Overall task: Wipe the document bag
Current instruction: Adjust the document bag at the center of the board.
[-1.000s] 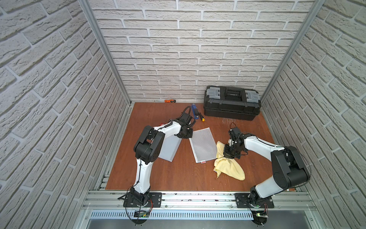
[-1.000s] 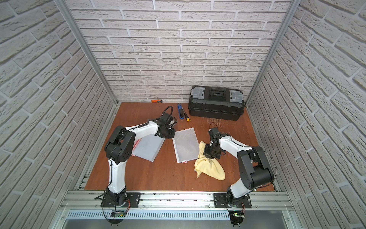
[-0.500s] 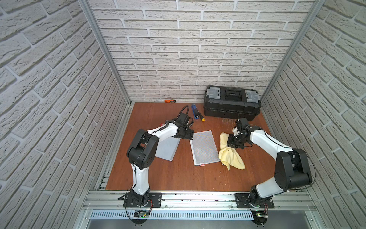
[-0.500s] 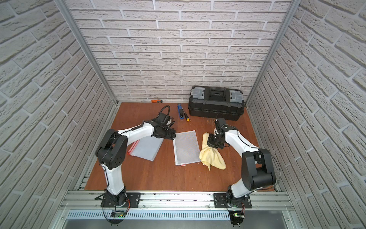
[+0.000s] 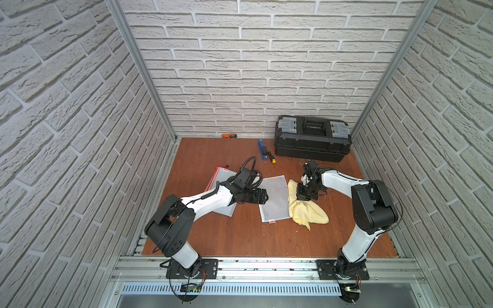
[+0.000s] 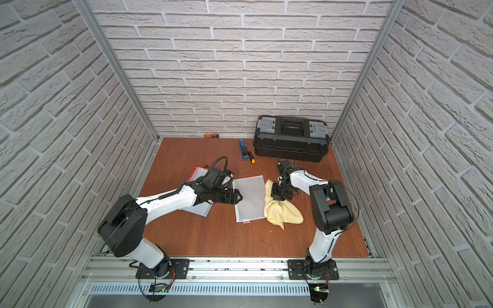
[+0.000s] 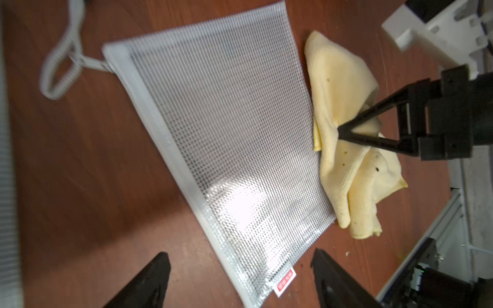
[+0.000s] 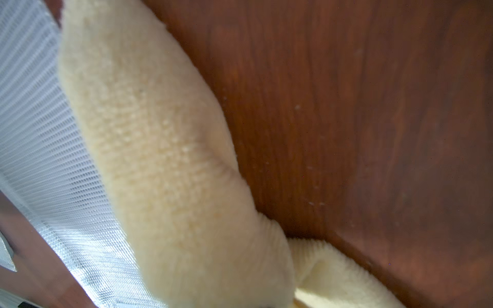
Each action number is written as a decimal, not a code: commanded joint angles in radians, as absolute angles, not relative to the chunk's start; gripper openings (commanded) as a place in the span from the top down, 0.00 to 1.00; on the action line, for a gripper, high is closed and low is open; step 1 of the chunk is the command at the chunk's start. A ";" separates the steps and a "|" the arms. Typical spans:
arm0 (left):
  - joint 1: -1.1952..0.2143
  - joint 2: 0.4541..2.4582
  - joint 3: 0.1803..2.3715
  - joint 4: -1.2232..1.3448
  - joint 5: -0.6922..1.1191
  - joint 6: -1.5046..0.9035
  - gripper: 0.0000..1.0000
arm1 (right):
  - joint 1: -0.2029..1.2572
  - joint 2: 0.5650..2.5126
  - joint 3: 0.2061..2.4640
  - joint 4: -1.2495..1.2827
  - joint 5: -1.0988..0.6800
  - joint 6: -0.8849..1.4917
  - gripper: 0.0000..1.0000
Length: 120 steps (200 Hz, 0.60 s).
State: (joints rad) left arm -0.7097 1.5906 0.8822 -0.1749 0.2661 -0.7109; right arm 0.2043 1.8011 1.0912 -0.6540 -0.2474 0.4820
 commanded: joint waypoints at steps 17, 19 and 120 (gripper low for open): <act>-0.715 1.590 0.741 0.116 0.303 -0.905 0.21 | 0.225 1.835 1.084 -0.641 -0.239 0.471 0.97; -0.715 1.589 0.737 0.119 0.300 -0.909 0.21 | 0.225 1.834 1.083 -0.641 -0.238 0.470 0.97; -0.750 1.760 0.710 0.372 0.353 -1.046 0.38 | 0.242 1.837 1.071 -0.638 -0.241 0.482 0.97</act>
State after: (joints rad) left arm -0.7391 1.7309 0.7380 0.3344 0.3428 -1.0054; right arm 0.2150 1.8057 1.0969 -0.6518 -0.2417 0.4820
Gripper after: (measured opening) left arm 0.646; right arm 0.063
